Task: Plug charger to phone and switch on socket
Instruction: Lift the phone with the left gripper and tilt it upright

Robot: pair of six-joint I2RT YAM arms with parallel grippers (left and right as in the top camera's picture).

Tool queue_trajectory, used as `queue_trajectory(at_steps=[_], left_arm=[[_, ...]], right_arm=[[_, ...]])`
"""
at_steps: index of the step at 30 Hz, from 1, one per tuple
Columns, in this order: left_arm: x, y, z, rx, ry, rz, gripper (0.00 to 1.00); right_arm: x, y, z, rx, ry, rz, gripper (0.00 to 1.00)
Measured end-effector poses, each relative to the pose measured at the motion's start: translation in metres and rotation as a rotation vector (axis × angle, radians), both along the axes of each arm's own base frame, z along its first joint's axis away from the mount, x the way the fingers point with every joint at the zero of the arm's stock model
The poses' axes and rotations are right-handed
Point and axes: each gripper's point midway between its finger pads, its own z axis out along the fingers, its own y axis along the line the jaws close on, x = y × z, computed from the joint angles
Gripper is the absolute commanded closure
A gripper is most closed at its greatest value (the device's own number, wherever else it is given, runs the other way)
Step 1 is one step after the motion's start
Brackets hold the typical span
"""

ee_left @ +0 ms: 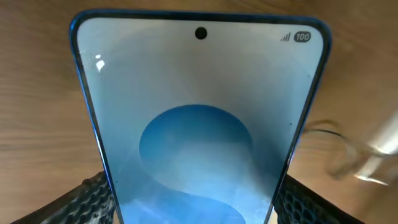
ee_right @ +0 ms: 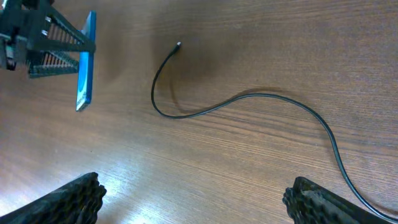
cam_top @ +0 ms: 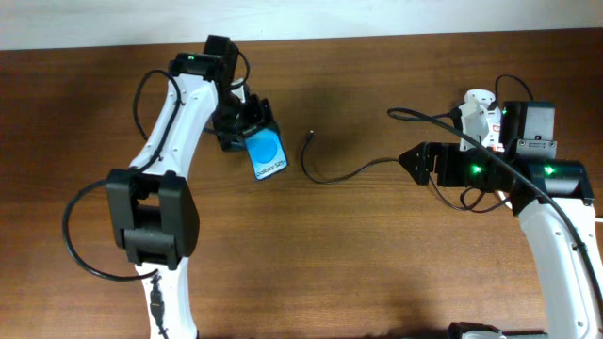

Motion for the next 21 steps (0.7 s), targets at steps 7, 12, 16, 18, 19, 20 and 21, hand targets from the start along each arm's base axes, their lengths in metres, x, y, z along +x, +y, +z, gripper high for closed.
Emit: queue_trajectory(at_steps=[7, 12, 16, 18, 19, 20, 21], left_arm=[[-0.025, -0.046, 0.051, -0.488, 0.258, 0.133, 1.0], [-0.027, -0.053, 0.081, -0.684, 0.346, 0.177, 1.0], [-0.03, -0.061, 0.1, -0.783, 0.478, 0.264, 1.0], [-0.033, -0.067, 0.121, -0.898, 0.55, 0.274, 1.0], [-0.035, -0.068, 0.126, -0.926, 0.577, 0.28, 1.0], [-0.034, -0.068, 0.129, -0.941, 0.581, 0.278, 1.0], [-0.034, -0.069, 0.131, -0.952, 0.583, 0.277, 1.0]], right_arm=[[0.0, 0.0, 0.0, 0.0, 0.0, 0.0, 0.02], [0.0, 0.0, 0.0, 0.004, 0.004, -0.006, 0.02], [0.0, 0.0, 0.0, 0.014, 0.013, -0.02, 0.02], [0.0, 0.0, 0.0, 0.019, 0.018, -0.027, 0.02], [0.0, 0.0, 0.0, 0.019, 0.018, -0.028, 0.01], [0.0, 0.0, 0.0, 0.019, 0.018, -0.028, 0.02], [0.0, 0.0, 0.0, 0.02, 0.019, -0.029, 0.02]])
